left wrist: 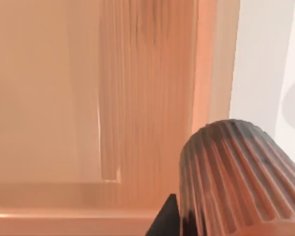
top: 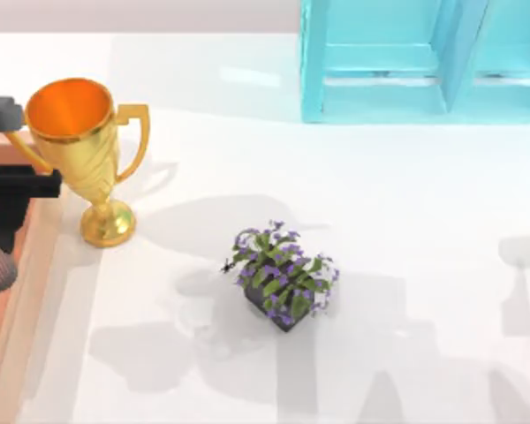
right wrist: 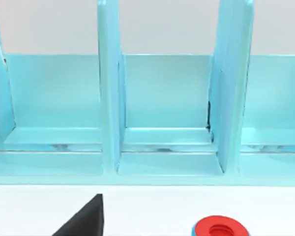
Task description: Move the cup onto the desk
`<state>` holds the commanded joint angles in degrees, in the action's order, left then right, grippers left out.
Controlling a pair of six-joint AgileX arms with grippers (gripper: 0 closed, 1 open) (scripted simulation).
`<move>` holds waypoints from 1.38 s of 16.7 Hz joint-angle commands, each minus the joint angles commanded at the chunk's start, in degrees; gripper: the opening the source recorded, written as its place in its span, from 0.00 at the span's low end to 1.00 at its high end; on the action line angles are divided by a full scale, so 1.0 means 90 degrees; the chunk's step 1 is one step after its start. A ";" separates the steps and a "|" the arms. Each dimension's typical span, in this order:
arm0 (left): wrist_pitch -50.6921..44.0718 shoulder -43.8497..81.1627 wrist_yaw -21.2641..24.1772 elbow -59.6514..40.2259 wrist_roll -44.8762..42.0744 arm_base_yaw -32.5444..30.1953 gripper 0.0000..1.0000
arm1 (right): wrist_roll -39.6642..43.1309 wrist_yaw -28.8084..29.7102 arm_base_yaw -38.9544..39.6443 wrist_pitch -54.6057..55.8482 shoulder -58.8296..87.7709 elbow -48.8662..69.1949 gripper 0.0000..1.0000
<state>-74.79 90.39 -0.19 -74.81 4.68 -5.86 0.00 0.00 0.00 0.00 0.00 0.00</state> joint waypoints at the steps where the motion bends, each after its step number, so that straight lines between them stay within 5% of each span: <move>1: -0.0004 0.0006 0.0000 -0.0004 0.0015 -0.0015 0.00 | 0.0000 0.0000 0.0000 0.0000 0.0000 0.0000 1.00; 6: -0.0118 0.0180 -0.0014 -0.0181 0.1071 -0.1064 0.00 | 0.0000 0.0000 0.0000 0.0000 0.0000 0.0000 1.00; 15: -0.0123 0.0304 0.0013 -0.0322 0.4815 -0.4812 0.00 | 0.0000 0.0000 0.0000 0.0000 0.0000 0.0000 1.00; 23: -0.0043 0.0266 0.0009 -0.0272 0.5239 -0.5230 0.00 | 0.0000 0.0000 0.0000 0.0000 0.0000 0.0000 1.00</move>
<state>-75.17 92.79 -0.11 -77.25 51.83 -52.93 0.00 0.00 0.00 0.00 0.00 0.00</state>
